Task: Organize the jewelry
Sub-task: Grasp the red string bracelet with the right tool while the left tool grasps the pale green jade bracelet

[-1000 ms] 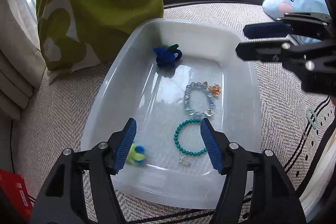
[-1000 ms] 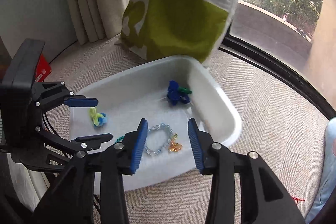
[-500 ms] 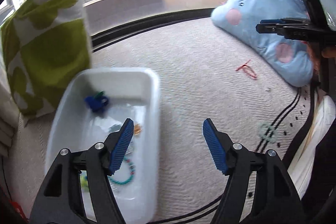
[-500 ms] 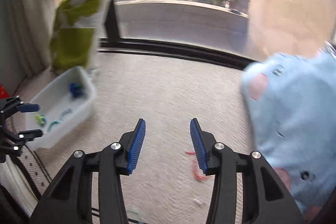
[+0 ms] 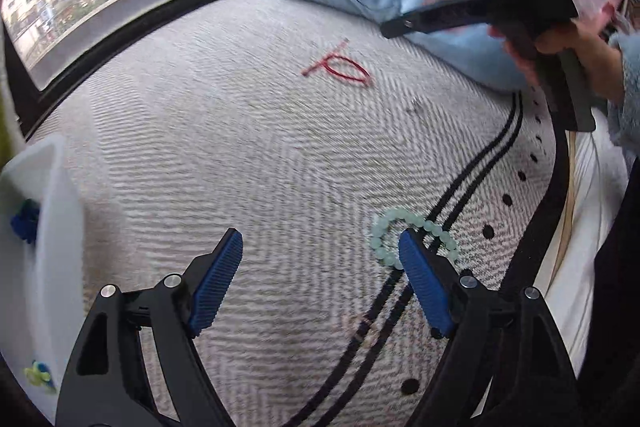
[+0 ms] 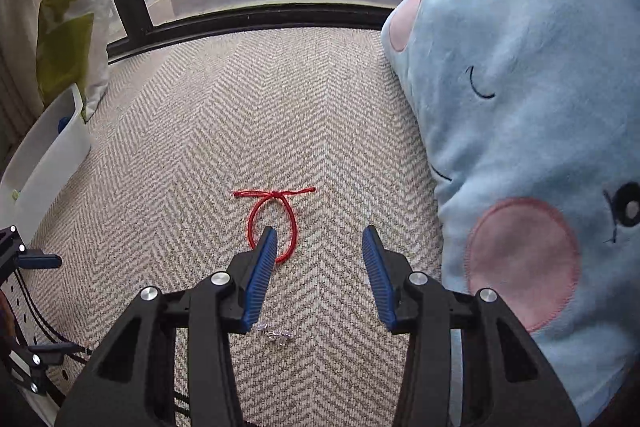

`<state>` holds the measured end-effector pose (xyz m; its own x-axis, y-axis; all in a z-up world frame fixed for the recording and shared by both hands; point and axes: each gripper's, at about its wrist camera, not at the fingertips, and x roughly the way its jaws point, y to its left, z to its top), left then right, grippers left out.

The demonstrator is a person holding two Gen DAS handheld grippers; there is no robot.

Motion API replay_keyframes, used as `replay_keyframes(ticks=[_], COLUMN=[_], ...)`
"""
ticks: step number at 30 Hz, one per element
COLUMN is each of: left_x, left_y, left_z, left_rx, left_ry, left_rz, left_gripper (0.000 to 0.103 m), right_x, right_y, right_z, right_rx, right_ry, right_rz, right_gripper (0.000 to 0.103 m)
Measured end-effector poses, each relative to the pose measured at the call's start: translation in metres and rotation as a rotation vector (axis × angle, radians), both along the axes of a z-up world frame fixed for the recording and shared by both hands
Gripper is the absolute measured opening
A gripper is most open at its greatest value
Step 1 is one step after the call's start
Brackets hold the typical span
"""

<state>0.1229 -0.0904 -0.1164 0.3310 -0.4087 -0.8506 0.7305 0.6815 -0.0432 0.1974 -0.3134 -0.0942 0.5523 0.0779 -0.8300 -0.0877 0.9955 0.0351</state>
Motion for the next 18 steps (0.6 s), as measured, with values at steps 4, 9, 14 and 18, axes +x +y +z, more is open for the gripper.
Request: replay_keyframes(ticks=[4,9,14,18], left_x=[-0.001,0.002,0.0,-0.003], left_y=[-0.019,-0.029,-0.037,-0.036], left_z=[-0.018,-0.03,-0.042,-0.041], left_rx=[0.013,0.015,0.046,0.027], left_ry=[0.019,0.03,0.0,-0.024], left_rz=[-0.033,-0.043,-0.069,-0.084], left_gripper=[0.08,0.08,0.074,0.062], right_x=[0.008,0.02,0.026,0.03], right_y=[0.007,0.009,0.001,0.003], right_z=[-0.022,-0.036,-0.039,-0.044], right_rx=[0.006,0.003,0.005,-0.012], right_ry=[0.03,0.029,0.019,0.027], right_rz=[0.018,0.007,-0.008,-0.005], right_gripper=[0.045,0.045,0.045,0.045])
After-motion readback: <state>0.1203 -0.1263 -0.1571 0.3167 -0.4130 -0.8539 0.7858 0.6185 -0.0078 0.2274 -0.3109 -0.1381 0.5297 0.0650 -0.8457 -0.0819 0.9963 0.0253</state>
